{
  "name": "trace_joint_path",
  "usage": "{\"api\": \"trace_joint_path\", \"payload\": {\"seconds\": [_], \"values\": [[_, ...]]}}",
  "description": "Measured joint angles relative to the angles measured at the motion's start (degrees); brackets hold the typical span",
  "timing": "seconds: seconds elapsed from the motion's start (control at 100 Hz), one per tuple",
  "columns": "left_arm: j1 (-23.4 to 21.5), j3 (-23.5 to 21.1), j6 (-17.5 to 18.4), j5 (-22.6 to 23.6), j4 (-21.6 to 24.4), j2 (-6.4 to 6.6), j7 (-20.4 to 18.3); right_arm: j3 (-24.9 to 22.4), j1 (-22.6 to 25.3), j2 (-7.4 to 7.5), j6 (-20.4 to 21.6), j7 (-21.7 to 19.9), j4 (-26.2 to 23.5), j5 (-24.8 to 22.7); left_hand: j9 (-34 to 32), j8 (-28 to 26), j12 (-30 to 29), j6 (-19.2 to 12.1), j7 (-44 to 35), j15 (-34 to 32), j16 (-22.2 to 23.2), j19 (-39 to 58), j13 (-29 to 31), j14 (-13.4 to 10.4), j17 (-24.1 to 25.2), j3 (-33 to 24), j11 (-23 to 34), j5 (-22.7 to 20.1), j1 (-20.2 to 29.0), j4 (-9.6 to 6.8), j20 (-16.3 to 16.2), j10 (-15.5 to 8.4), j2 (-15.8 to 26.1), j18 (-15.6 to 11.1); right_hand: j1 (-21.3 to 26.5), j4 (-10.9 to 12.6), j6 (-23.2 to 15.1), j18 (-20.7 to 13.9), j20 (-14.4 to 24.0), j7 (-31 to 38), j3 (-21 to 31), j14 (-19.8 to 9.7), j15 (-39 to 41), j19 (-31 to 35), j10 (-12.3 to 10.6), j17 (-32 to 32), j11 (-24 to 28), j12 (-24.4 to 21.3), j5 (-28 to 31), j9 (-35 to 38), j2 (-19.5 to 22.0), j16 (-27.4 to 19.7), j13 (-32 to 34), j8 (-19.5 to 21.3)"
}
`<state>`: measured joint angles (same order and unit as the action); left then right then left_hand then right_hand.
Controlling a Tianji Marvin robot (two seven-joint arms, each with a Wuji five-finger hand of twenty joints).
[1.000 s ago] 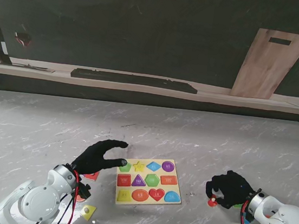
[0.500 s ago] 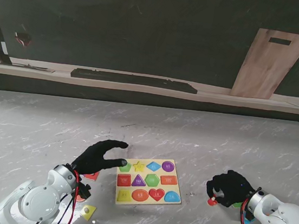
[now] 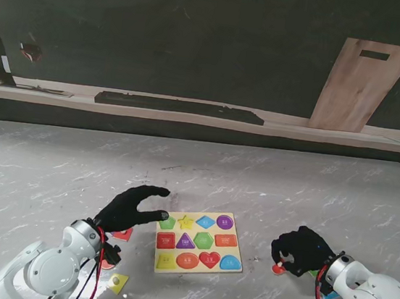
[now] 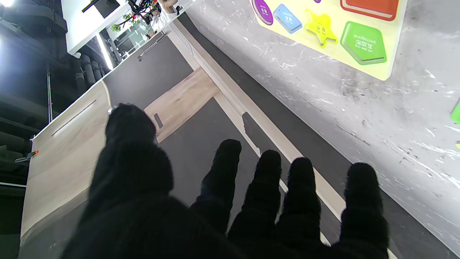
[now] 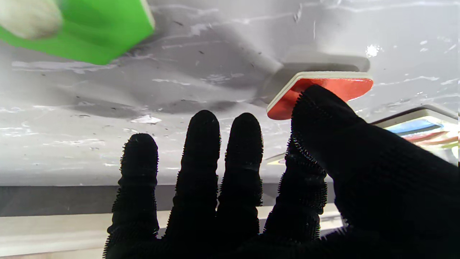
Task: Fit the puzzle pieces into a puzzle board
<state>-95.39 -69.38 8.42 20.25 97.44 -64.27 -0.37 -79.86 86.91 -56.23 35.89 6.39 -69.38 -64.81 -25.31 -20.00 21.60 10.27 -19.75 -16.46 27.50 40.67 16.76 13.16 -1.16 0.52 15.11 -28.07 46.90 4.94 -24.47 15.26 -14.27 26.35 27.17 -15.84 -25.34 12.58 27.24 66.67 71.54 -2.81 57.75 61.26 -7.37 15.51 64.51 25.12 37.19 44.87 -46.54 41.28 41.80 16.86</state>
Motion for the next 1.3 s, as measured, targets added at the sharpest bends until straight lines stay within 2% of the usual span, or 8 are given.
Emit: {"api": "trace_joint_path", "payload": {"seconds": [0.04,0.07,0.19,0.32,0.56,0.73,1.04,1.3], "values": [[-0.1,-0.1,0.0,0.0,0.0,-0.01,0.0,0.1,0.0,-0.12,-0.3,0.0,-0.2,0.3,0.0,0.0,0.0,0.0,0.0,0.0,0.0,0.0,0.0,0.0,0.0,0.0,0.0,0.0,0.0,0.0,0.0,0.0,0.0,0.0,0.0,0.1,0.4,0.0,0.2,0.4,0.6,0.0,1.3,0.2,0.1,0.0,0.8,0.5,0.0,0.0,-0.5,0.8,0.0,0.0],[-0.1,-0.2,0.0,0.0,0.0,-0.01,0.0,0.2,0.0,-0.21,-0.5,0.0,-0.3,0.7,0.0,0.0,0.0,0.0,0.0,0.0,0.0,0.0,0.0,0.0,0.0,0.0,0.0,0.0,0.0,0.0,0.0,0.0,0.0,0.0,0.0,1.3,0.9,0.0,0.3,0.7,0.7,0.2,2.3,0.6,0.1,0.0,1.4,0.8,0.1,0.4,-0.6,1.4,0.1,0.0],[-0.3,-0.3,0.0,0.0,0.1,-0.01,0.3,0.5,0.3,-0.66,-1.8,0.0,-1.2,2.7,0.0,0.0,0.0,0.0,0.0,0.0,0.0,-0.1,0.0,0.0,0.0,0.0,0.0,0.0,0.0,0.0,0.0,0.0,0.0,0.0,0.0,3.0,2.5,0.0,2.8,1.3,2.6,0.6,7.1,3.4,0.8,0.9,4.1,2.9,0.7,2.5,-2.0,4.3,1.4,0.0],[-0.5,-0.4,-0.1,0.0,0.4,-0.04,0.5,0.8,0.9,-1.18,-3.5,-0.5,-2.7,4.6,0.0,0.0,0.0,0.0,0.0,0.0,0.0,-0.4,0.0,0.0,0.0,0.0,0.0,0.0,0.0,0.0,0.0,0.0,0.1,0.0,-0.1,3.1,4.0,0.0,7.0,1.6,3.5,1.3,10.7,8.1,2.0,3.4,5.7,4.6,1.3,3.9,-2.8,6.5,4.0,0.1],[-0.7,-0.7,0.0,0.1,0.6,-0.06,0.5,2.1,2.5,-2.15,-9.8,-3.5,-6.5,10.5,0.0,0.0,0.0,0.0,0.0,0.0,0.0,-0.4,0.0,0.0,0.0,0.0,0.0,0.0,0.0,0.0,-0.1,0.0,0.2,0.0,-0.1,4.9,8.2,1.4,11.4,2.2,3.5,2.5,13.0,12.3,3.6,5.0,6.4,5.4,1.3,3.7,-2.7,8.0,4.8,0.2],[-0.8,-0.9,0.0,0.1,0.6,-0.06,0.6,3.8,3.4,-2.75,-13.1,-4.5,-8.8,13.9,0.0,0.0,0.0,0.0,0.0,0.0,0.0,-0.4,0.0,0.0,0.0,0.0,0.0,0.0,0.8,0.0,-0.2,0.0,0.6,0.0,-0.2,5.2,9.6,2.2,12.6,2.2,3.5,3.2,13.1,12.9,4.8,5.0,6.5,5.4,1.3,3.7,-2.4,8.1,4.8,0.2],[-1.2,-1.4,0.3,0.0,0.9,-0.12,0.7,8.5,3.4,-3.62,-19.3,-4.6,-11.8,16.8,0.0,0.0,0.0,0.0,0.0,0.0,0.0,-0.5,0.0,0.0,0.0,0.0,0.0,-0.6,1.4,0.0,-0.5,0.0,0.6,0.0,-0.1,5.5,11.9,3.0,13.2,2.2,2.5,4.3,13.9,13.8,5.8,5.0,6.6,5.4,1.3,3.7,-1.3,8.1,4.8,0.2],[-1.6,-1.8,1.1,0.2,1.1,-0.16,1.6,12.5,1.7,-4.1,-21.4,-5.6,-11.9,18.9,0.0,0.0,0.0,0.0,0.0,0.0,0.0,-0.5,0.0,0.0,0.0,0.0,0.0,-0.6,1.4,0.0,-0.6,0.0,0.6,0.0,-0.1,5.5,12.7,3.6,13.5,2.2,1.7,4.8,14.5,14.3,6.3,4.8,7.1,5.4,1.3,3.7,-0.6,8.1,4.8,0.2]]}}
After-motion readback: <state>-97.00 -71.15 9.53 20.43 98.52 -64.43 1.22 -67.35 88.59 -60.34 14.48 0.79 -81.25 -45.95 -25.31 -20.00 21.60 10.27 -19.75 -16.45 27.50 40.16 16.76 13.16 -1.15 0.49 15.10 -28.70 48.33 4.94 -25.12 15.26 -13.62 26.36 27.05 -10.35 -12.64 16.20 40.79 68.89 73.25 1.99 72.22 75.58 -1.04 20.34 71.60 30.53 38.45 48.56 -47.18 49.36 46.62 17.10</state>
